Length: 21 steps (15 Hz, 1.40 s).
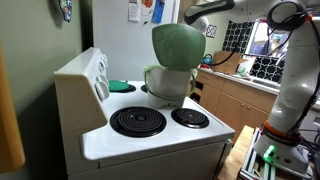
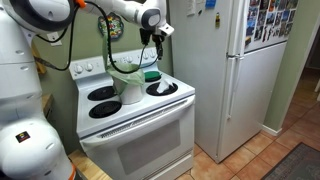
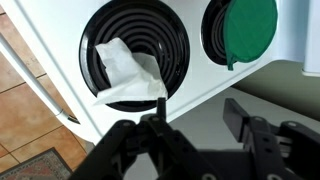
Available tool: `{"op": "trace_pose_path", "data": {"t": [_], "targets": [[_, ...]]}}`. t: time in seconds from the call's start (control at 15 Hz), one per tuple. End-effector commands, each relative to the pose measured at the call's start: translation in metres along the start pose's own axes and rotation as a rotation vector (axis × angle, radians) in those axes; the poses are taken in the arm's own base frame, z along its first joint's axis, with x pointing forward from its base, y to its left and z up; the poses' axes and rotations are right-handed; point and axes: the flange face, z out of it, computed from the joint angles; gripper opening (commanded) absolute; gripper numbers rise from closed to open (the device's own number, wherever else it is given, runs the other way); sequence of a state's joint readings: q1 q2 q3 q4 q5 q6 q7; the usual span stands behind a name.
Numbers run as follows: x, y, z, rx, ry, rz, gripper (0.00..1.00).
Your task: Move the paper towel from the bin to the stove then close the bin
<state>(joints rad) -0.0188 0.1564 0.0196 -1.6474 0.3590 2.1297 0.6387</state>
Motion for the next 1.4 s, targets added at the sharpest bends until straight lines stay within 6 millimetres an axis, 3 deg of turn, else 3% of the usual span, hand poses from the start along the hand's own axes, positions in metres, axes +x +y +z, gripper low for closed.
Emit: {"op": "trace_pose_path", "data": {"t": [0.0, 0.07, 0.33, 0.6, 0.67, 0.93, 1.33], "targets": [[-0.001, 0.000, -0.021, -0.023, 0.009, -0.028, 0.94], [-0.003, -0.002, -0.034, -0.020, 0.033, -0.057, 0.99], [-0.043, -0.019, -0.095, -0.032, 0.055, -0.270, 1.00], [-0.081, -0.033, -0.130, -0.055, 0.014, -0.402, 1.00], [-0.071, -0.034, -0.123, -0.034, 0.024, -0.356, 1.00], [-0.089, -0.039, -0.134, -0.022, -0.006, -0.444, 1.00], [-0.163, -0.043, -0.150, -0.048, -0.158, -0.795, 1.00]]}}
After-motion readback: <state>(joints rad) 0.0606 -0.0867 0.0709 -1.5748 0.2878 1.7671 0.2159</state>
